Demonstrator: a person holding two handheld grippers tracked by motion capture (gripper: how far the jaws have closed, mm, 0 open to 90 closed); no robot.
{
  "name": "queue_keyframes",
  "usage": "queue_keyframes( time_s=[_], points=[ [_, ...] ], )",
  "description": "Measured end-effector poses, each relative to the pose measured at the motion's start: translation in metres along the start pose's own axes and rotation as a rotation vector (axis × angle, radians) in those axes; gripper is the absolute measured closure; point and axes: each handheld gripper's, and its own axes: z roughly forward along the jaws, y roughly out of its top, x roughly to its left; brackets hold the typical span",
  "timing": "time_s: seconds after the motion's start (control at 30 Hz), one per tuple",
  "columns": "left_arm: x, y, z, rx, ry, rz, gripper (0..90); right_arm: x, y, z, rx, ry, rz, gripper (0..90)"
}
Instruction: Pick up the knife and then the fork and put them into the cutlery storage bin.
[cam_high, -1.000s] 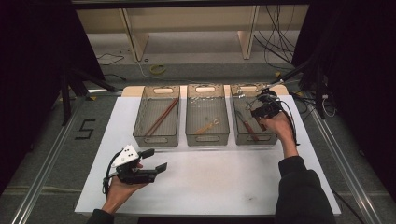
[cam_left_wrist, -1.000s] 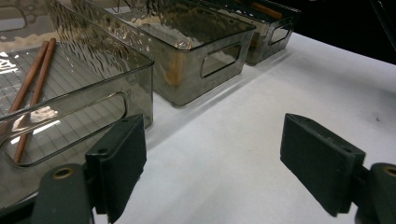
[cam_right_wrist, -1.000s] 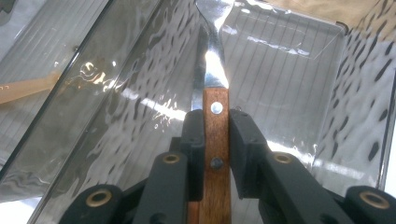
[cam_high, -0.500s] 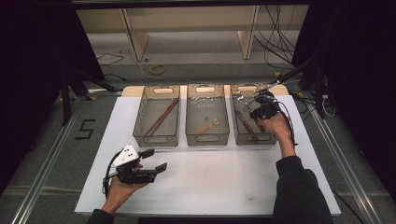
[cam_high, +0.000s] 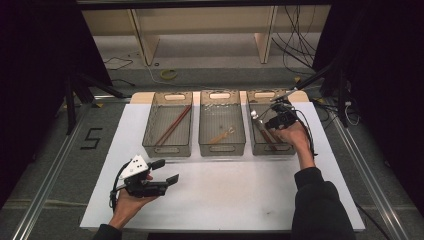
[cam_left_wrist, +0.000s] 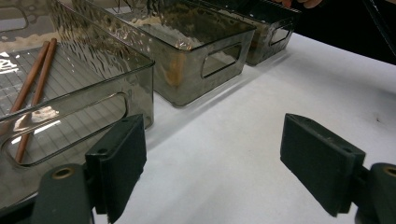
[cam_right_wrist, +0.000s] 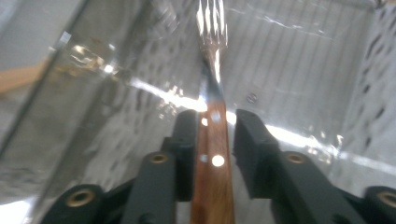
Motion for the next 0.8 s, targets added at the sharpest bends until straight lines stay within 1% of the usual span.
queue_keyframes(
  time_s=[0.03, 0.07, 0.3, 0.47, 0.57, 0.8],
  points=[
    [0.000, 0.000, 0.000, 0.000, 0.000, -0.001, 22.0, 0.001, 0.001, -0.002, 0.000, 0.004, 0.003, 63.4],
    [0.000, 0.000, 0.000, 0.001, 0.000, 0.000, 22.0, 0.001, 0.001, -0.003, -0.005, 0.004, -0.005, 62.2],
    [0.000, 0.000, 0.000, 0.002, 0.001, -0.001, 21.9, 0.001, -0.001, -0.008, -0.022, 0.019, -0.006, 58.1],
    [0.000, 0.000, 0.000, 0.002, 0.001, -0.002, 21.9, 0.004, -0.002, -0.013, -0.058, 0.038, -0.018, 53.9],
    [0.000, 0.000, 0.000, 0.001, -0.001, -0.001, 21.9, 0.009, -0.003, -0.018, -0.082, 0.045, -0.039, 52.7],
    [-0.001, 0.000, 0.001, 0.002, -0.001, 0.000, 21.9, 0.022, -0.009, -0.034, -0.145, 0.089, -0.070, 46.8]
  ],
)
